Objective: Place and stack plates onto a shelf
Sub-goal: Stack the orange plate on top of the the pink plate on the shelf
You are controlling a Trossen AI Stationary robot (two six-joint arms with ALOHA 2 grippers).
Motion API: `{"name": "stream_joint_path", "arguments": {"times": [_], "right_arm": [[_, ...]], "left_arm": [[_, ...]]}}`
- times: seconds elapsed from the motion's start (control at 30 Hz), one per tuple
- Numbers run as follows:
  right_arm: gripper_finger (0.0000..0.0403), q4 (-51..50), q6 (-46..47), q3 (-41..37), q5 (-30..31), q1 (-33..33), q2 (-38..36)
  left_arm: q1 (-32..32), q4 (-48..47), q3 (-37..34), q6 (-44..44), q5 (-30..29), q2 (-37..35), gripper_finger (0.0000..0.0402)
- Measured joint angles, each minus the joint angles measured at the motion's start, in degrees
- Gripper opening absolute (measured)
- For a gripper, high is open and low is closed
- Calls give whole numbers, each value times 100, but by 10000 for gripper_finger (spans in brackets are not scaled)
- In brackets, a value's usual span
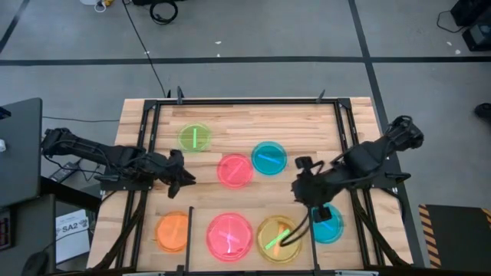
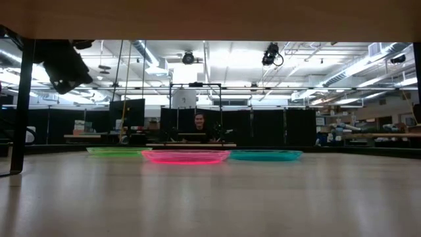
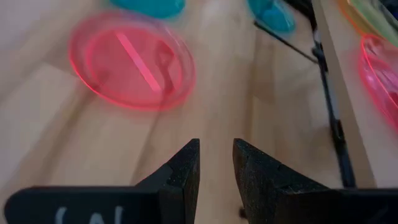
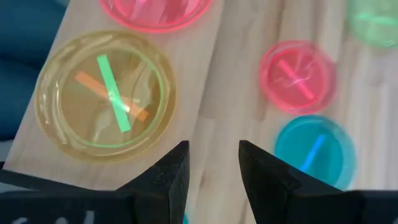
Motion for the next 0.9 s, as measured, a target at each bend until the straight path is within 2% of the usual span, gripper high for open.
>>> {"name": "stream_joint_path", "arguments": {"times": [0.2, 0.3, 0.47, 0.63, 0.9], "right_arm": [[145, 36, 87, -35, 648, 277, -373], [145, 282, 82, -436, 868, 323, -687], [144, 1087, 201, -1736, 867, 308, -1528], [144, 1845, 807, -3108, 864, 293, -2601], [144, 3288, 1443, -4933, 850, 293, -4103]], "left_arm": [[0, -137, 11, -103, 516, 0, 102], [-10, -661, 264, -102, 546, 16, 102], [-121, -1502, 851, -94, 192, 17, 102], [-410, -1651, 1005, -283, 107, 31, 102], [-1319, -2595, 1001, -1484, 107, 461, 102]]}}
